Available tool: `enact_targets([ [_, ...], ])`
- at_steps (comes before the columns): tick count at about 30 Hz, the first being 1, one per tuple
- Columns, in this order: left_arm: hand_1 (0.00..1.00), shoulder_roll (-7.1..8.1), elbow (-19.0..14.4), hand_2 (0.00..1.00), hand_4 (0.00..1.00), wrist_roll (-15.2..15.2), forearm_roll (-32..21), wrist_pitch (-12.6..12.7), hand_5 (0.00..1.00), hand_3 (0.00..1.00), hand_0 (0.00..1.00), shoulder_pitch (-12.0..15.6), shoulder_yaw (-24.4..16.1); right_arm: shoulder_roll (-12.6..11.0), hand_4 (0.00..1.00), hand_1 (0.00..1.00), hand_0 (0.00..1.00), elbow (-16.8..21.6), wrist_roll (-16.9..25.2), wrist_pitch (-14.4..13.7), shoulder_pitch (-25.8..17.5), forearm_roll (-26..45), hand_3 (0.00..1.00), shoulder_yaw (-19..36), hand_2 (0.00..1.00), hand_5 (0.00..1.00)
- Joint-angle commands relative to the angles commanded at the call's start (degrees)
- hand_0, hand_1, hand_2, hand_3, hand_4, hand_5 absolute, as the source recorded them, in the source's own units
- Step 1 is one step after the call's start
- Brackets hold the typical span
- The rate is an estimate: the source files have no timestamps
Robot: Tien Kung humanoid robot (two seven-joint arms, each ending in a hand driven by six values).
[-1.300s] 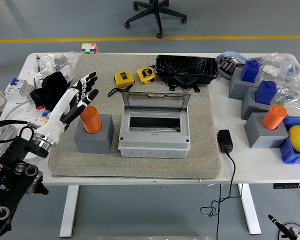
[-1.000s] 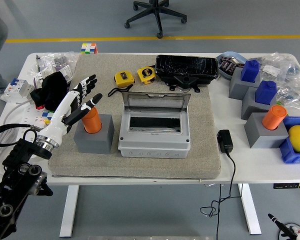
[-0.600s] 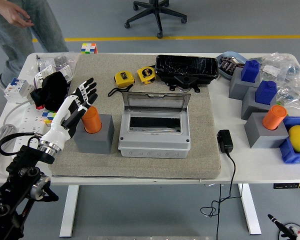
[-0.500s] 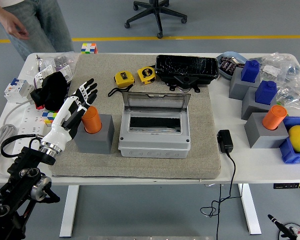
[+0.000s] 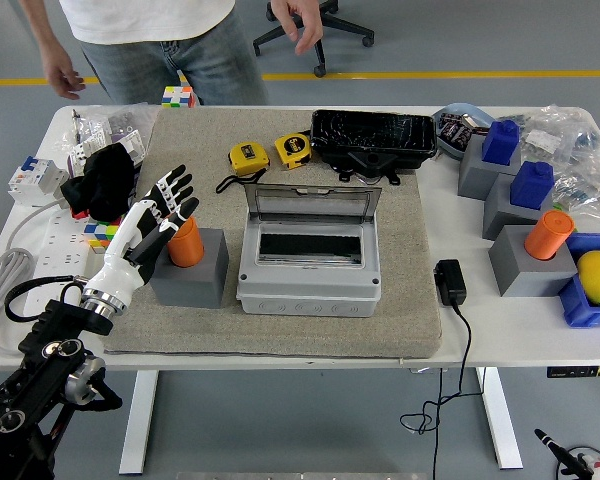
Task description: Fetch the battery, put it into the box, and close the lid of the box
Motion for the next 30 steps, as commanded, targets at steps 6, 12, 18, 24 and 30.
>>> enact_targets([
  [6, 0.953, -0.11, 0.13, 0.977, 0.998, 0.27, 1.09, 0.39, 0.386, 0.983, 0.872, -0.16, -0.06, 0.07, 0.998, 0.852, 0.88, 0.0, 0.02, -0.01, 0.02, 0.13, 0.844, -0.07, 0.803, 0.998],
  [12, 0.947, -0.14, 0.31, 0.973, 0.998, 0.69, 1.77, 0.0, 0.394, 0.972, 0.866, -0.26, 0.07, 0.17, 0.998, 0.852, 0.88, 0.0, 0.03, -0.04, 0.05, 0.54, 0.845, -0.37, 0.803, 0.998],
  [18, 0.968, -0.5, 0.96, 0.975, 0.998, 0.69, 1.78, 0.1, 0.397, 0.972, 0.891, -0.19, 0.25, 0.18, 0.998, 0.852, 0.88, 0.0, -0.04, 0.01, -0.02, 0.23, 0.845, -0.04, 0.803, 0.998],
  [24, 0.981, -1.6, 1.29, 0.98, 0.998, 0.64, 2.32, 0.53, 0.405, 0.968, 0.907, 0.07, -0.13, 0.18, 0.998, 0.852, 0.88, 0.0, 0.0, -0.03, -0.06, 0.24, 0.844, 0.04, 0.803, 0.998],
  [30, 0.878, -1.93, 0.74, 0.862, 0.998, 0.75, 3.48, 1.56, 0.41, 0.903, 0.773, 0.28, 0.47, 0.16, 0.998, 0.853, 0.879, 0.0, 0.01, -0.03, 0.03, 0.14, 0.844, 0.17, 0.804, 0.998],
])
